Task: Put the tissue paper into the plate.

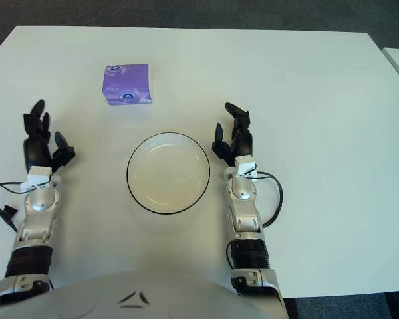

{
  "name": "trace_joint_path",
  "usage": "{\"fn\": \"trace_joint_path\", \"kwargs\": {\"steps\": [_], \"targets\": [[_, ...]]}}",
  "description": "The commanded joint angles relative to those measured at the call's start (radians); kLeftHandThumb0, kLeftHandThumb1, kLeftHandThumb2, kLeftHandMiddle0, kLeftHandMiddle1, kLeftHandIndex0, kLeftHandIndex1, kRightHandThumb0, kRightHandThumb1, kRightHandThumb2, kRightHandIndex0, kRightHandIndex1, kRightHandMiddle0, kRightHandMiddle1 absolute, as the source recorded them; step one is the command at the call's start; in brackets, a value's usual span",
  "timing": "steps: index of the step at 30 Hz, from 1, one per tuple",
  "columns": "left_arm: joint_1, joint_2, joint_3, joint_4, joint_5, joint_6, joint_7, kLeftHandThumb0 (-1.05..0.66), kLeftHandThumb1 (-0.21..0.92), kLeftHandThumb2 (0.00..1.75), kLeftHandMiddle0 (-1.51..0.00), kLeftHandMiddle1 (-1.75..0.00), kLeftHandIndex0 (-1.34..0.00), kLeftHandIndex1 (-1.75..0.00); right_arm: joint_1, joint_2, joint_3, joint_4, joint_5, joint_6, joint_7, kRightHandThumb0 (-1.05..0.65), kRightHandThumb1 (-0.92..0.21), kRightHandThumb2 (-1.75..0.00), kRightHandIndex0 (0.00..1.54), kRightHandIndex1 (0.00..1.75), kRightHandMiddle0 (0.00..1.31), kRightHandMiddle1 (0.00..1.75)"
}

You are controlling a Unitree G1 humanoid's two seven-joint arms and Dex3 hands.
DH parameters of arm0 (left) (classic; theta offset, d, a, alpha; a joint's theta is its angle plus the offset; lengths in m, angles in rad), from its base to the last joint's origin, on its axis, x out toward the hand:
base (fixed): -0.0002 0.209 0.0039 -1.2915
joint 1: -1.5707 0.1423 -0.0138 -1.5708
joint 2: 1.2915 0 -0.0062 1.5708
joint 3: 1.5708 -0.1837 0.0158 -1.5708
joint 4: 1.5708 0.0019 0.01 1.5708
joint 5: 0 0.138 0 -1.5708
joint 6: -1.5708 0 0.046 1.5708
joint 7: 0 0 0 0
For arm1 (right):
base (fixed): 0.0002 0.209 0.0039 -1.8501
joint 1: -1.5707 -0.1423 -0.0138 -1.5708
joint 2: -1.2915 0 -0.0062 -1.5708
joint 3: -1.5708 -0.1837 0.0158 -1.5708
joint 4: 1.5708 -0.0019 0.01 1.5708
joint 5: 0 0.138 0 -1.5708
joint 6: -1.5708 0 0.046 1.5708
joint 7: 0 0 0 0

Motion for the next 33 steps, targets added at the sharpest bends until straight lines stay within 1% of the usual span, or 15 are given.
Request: {"fn": "trace_joint_path", "kwargs": {"steps": [1, 2, 4, 7, 9, 12, 14, 17, 19, 22, 23, 24, 28, 31, 33], "targets": [[-0.061, 0.060, 0.015, 0.036, 0.130, -0.035, 0.130, -0.81, 0.92, 1.04, -0.28, 0.00, 0.00, -0.52, 0.054, 0.001, -0.002, 0.082, 0.007, 0.059, 0.006, -0.57, -0.92, -0.71, 0.45, 0.00, 0.00, 0.87], [-0.069, 0.083, 0.021, 0.042, 0.171, -0.030, 0.170, -0.81, 0.92, 1.04, -0.27, 0.00, 0.00, -0.51, 0.053, 0.000, -0.001, 0.085, 0.006, 0.059, 0.006, -0.57, -0.92, -0.71, 0.45, 0.00, 0.00, 0.87], [-0.090, 0.132, 0.034, 0.057, 0.212, -0.015, 0.206, -0.82, 0.92, 1.03, -0.26, 0.00, 0.00, -0.50, 0.050, 0.000, 0.000, 0.090, 0.006, 0.057, 0.007, -0.57, -0.92, -0.72, 0.45, 0.00, 0.00, 0.87], [-0.123, 0.185, 0.044, 0.075, 0.232, 0.004, 0.215, -0.82, 0.92, 1.01, -0.24, 0.00, 0.00, -0.47, 0.046, 0.000, 0.000, 0.098, 0.007, 0.055, 0.007, -0.57, -0.92, -0.72, 0.45, 0.00, 0.00, 0.86], [-0.157, 0.224, 0.050, 0.046, 0.243, 0.031, 0.196, -0.82, 0.92, 0.98, -0.24, 0.00, 0.00, -0.44, 0.043, 0.000, -0.001, 0.105, 0.011, 0.054, 0.010, -0.58, -0.92, -0.73, 0.45, 0.00, 0.00, 0.86], [-0.181, 0.253, 0.047, -0.013, 0.238, 0.066, 0.152, -0.80, 0.92, 0.95, -0.26, -0.02, 0.00, -0.35, 0.038, 0.003, -0.001, 0.114, 0.013, 0.051, 0.010, -0.58, -0.92, -0.73, 0.45, 0.00, 0.00, 0.85], [-0.191, 0.263, 0.042, -0.070, 0.220, 0.109, 0.096, -0.78, 0.92, 0.93, -0.29, -0.03, 0.00, -0.30, 0.035, 0.004, -0.001, 0.118, 0.013, 0.050, 0.008, -0.58, -0.92, -0.74, 0.45, 0.00, 0.00, 0.85], [-0.201, 0.278, 0.035, -0.211, 0.191, 0.242, -0.044, -0.78, 0.92, 0.92, -0.30, -0.03, 0.00, -0.21, 0.029, 0.010, -0.002, 0.127, 0.014, 0.046, 0.005, -0.57, -0.92, -0.73, 0.45, 0.00, 0.00, 0.85], [-0.208, 0.296, 0.038, -0.234, 0.181, 0.289, -0.099, -0.79, 0.92, 0.92, -0.29, -0.02, 0.00, -0.15, 0.025, 0.012, -0.002, 0.131, 0.013, 0.045, 0.002, -0.57, -0.92, -0.73, 0.45, 0.00, 0.00, 0.85], [-0.239, 0.325, 0.030, -0.229, 0.221, 0.355, -0.135, -0.81, 0.92, 0.91, -0.27, -0.01, 0.00, -0.08, 0.018, 0.016, -0.002, 0.142, 0.014, 0.040, 0.000, -0.56, -0.92, -0.72, 0.45, 0.00, 0.00, 0.86], [-0.252, 0.332, 0.024, -0.227, 0.238, 0.376, -0.141, -0.82, 0.92, 0.91, -0.26, -0.01, -0.01, -0.07, 0.016, 0.016, -0.002, 0.146, 0.014, 0.037, 0.000, -0.56, -0.92, -0.72, 0.45, 0.00, 0.00, 0.87], [-0.286, 0.348, 0.008, -0.202, 0.265, 0.389, -0.141, -0.82, 0.92, 0.91, -0.25, 0.00, -0.01, -0.07, 0.013, 0.017, -0.003, 0.153, 0.013, 0.034, -0.002, -0.56, -0.92, -0.72, 0.45, 0.00, 0.00, 0.87], [-0.387, 0.389, -0.052, -0.124, 0.340, 0.416, -0.134, -0.85, 0.92, 0.88, -0.18, 0.00, 0.00, -0.17, 0.002, 0.019, -0.004, 0.171, 0.011, 0.024, -0.006, -0.55, -0.92, -0.71, 0.46, 0.00, 0.00, 0.87], [-0.402, 0.399, -0.081, -0.147, 0.379, 0.444, -0.147, -0.87, 0.92, 0.86, -0.15, 0.00, 0.00, -0.23, -0.006, 0.019, -0.005, 0.186, 0.010, 0.017, -0.010, -0.55, -0.92, -0.70, 0.46, 0.01, 0.00, 0.87], [-0.413, 0.411, -0.102, -0.141, 0.403, 0.444, -0.144, -0.89, 0.92, 0.85, -0.12, 0.00, 0.00, -0.26, -0.014, 0.018, -0.007, 0.198, 0.011, 0.012, -0.011, -0.55, -0.92, -0.69, 0.46, 0.01, 0.00, 0.86]]}}
